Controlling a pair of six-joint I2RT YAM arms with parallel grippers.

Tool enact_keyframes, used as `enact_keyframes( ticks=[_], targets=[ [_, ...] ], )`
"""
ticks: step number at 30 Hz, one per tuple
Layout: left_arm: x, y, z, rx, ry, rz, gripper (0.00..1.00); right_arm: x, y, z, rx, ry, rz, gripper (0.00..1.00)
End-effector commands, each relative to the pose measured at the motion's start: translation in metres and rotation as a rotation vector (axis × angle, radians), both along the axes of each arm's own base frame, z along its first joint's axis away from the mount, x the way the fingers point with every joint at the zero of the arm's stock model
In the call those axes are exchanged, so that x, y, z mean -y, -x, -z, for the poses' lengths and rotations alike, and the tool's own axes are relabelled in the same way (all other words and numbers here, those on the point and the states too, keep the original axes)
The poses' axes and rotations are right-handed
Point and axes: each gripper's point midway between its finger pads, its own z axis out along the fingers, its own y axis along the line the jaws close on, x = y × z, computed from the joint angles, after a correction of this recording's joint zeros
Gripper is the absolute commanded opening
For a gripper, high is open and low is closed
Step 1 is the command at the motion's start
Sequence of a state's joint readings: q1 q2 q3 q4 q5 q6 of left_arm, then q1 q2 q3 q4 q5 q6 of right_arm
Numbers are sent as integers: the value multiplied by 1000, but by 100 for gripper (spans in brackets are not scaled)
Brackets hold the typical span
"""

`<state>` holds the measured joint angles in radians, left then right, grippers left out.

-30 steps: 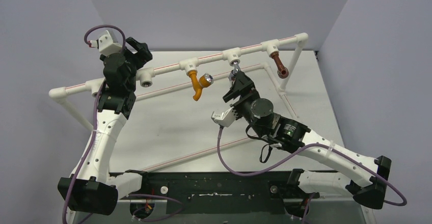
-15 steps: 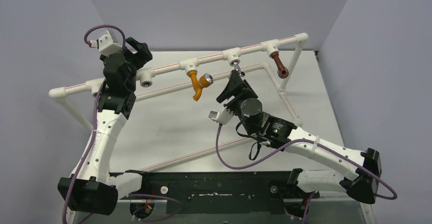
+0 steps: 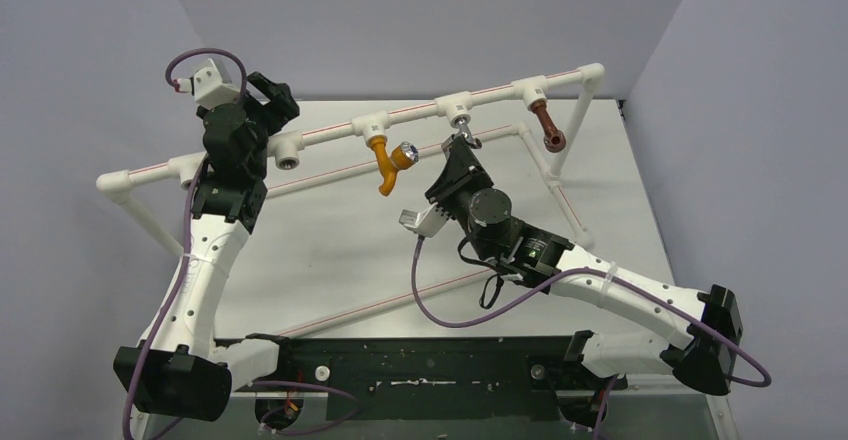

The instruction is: Install the water faucets

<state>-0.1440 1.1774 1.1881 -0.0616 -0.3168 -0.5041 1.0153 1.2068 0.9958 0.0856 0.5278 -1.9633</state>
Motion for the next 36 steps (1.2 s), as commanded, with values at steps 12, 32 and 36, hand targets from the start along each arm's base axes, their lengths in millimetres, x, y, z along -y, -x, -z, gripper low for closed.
enact_keyframes(
  ticks=[12,32,36],
  targets=[
    [5,17,119,-387,-58,37,76,1,0,-42,-88,-694,-70,0],
    [4,17,120,-389,-63,32,76,24,58,-63,-212,-518,-263,71],
    [3,17,120,-388,-64,30,76,22,49,-51,-196,-395,-215,73]
  ],
)
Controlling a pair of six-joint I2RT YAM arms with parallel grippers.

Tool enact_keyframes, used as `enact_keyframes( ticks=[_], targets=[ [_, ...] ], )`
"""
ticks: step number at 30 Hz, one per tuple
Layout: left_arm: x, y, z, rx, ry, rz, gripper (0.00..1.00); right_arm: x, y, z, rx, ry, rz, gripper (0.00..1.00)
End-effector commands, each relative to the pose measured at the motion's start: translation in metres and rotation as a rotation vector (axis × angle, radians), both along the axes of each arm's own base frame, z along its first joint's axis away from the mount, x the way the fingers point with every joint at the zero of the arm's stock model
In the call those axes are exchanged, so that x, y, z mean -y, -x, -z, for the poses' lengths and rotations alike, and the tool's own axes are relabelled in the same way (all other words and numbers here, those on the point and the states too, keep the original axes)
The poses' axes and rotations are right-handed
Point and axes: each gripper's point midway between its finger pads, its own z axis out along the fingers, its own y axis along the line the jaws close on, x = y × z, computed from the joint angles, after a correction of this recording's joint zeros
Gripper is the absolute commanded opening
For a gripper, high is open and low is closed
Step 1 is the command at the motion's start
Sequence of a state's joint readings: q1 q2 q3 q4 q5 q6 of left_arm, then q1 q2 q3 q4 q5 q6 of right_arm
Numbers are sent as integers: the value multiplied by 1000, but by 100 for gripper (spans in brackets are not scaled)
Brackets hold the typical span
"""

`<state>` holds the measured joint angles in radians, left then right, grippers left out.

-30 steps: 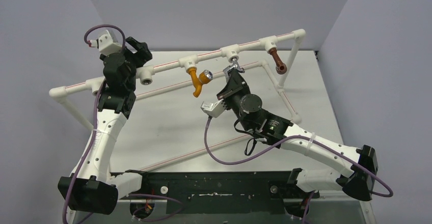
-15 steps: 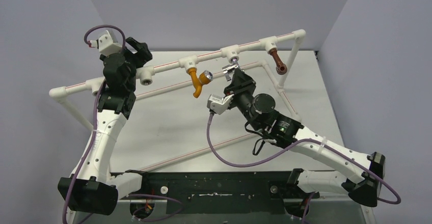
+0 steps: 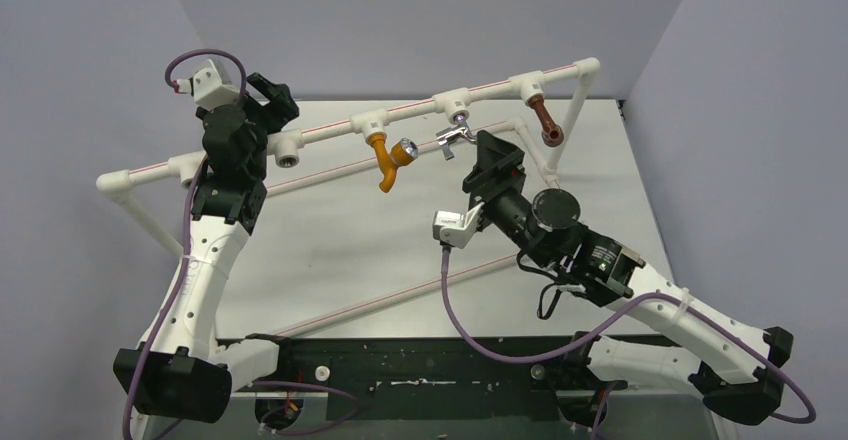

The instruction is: Install the water faucets

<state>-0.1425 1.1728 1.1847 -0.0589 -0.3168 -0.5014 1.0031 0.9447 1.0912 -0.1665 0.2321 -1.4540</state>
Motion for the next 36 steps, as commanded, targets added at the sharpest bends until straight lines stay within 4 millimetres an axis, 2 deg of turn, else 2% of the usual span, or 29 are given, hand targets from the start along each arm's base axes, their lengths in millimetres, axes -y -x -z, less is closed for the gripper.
enact_keyframes(
  ticks=[1,9,19,26,32,36],
  targets=[
    [4,16,120,-392,-63,31,76,-4,-8,6,46,158,29,74],
    [5,16,122,-395,-62,32,76,-18,-25,12,109,177,73,74],
    [7,16,121,-393,-56,41,76,-15,-60,20,116,180,161,67],
    [8,16,121,-392,-55,46,76,-18,-76,25,119,154,178,61],
    [8,15,121,-393,-55,45,76,-21,-83,21,120,106,180,51],
    [8,15,122,-395,-55,45,76,-20,-89,19,111,55,195,38]
  ],
)
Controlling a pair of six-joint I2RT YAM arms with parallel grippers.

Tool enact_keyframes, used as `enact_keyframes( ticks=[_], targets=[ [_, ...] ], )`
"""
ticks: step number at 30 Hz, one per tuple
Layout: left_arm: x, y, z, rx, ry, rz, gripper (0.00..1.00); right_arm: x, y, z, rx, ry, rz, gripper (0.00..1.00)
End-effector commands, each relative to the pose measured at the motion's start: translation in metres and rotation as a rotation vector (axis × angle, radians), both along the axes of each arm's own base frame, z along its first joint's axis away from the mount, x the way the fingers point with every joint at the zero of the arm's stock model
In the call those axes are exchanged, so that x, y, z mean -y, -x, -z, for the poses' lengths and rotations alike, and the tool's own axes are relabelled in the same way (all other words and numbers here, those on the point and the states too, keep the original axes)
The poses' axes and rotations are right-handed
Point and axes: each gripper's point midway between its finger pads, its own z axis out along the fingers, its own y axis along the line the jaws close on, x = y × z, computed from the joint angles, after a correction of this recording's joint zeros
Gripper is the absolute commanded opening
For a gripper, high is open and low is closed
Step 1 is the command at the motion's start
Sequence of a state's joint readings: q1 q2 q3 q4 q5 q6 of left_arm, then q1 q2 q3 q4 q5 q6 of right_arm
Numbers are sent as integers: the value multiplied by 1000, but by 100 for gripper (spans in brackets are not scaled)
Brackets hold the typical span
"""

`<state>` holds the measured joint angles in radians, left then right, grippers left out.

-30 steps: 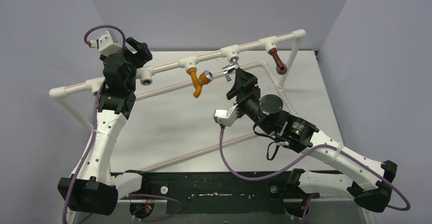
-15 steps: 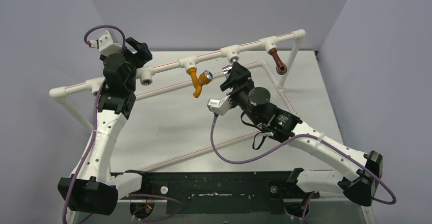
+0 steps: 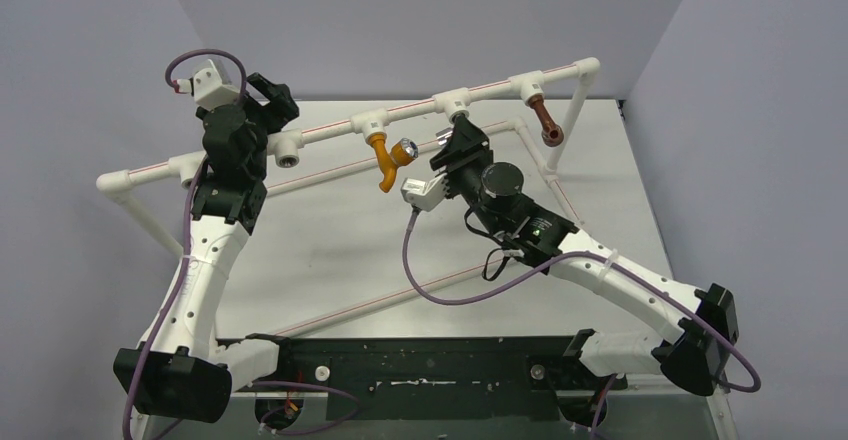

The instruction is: Install the water faucets

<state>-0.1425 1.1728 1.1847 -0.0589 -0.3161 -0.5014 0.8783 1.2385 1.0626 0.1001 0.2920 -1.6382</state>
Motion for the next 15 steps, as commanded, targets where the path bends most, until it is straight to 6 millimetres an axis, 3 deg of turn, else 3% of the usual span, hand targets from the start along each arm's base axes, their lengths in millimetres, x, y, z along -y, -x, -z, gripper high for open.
enact_keyframes(
  ticks=[1,6,15],
  targets=[
    [8,15,122,-396,-56,44,76,4,-6,-29,50,-160,12,32],
    [7,15,123,-398,-55,43,76,7,-6,-36,30,-305,1,1],
    [7,16,122,-395,-58,39,76,11,4,-55,-66,-828,-88,0]
  ],
)
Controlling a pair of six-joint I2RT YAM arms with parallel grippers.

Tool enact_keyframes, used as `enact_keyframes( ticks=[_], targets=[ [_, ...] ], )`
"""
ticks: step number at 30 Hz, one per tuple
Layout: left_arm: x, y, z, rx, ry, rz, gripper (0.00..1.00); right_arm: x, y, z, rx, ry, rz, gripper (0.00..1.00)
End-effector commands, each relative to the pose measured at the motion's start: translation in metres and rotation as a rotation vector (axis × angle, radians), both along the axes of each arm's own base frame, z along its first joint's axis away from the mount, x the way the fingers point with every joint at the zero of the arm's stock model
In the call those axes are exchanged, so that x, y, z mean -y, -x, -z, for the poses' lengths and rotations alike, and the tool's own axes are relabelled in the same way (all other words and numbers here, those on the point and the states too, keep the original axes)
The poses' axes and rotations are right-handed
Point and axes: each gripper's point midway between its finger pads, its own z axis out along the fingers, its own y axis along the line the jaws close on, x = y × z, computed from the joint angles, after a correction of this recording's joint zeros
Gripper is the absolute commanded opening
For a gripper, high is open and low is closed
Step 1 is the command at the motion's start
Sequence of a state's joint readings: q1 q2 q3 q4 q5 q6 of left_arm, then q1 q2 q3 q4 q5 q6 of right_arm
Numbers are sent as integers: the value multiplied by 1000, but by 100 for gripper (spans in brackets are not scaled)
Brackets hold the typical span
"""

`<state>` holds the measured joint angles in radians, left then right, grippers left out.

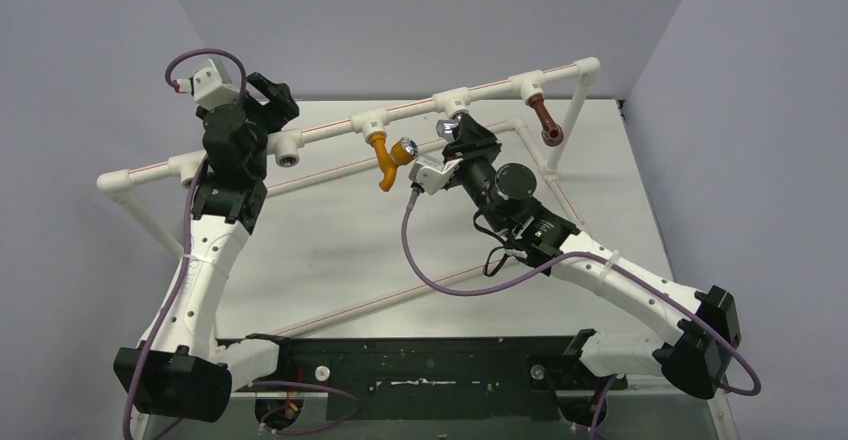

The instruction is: Install the water faucets

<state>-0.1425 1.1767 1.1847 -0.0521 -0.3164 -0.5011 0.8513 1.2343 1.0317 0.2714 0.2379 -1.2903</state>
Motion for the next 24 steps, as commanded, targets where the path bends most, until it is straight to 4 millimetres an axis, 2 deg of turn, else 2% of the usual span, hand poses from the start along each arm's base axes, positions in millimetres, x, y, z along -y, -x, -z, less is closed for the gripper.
enact_keyframes(
  ticks=[1,7,15,24],
  targets=[
    [6,17,121,-397,-58,39,76,13,9,-46,0,-487,-52,0],
    [6,17,122,-397,-58,40,76,24,7,-52,-106,-906,-61,0],
    [6,18,120,-393,-60,40,76,44,1,-40,-244,-1463,4,0],
    [6,18,120,-393,-59,41,76,64,-1,-20,-337,-1979,39,0]
  ],
)
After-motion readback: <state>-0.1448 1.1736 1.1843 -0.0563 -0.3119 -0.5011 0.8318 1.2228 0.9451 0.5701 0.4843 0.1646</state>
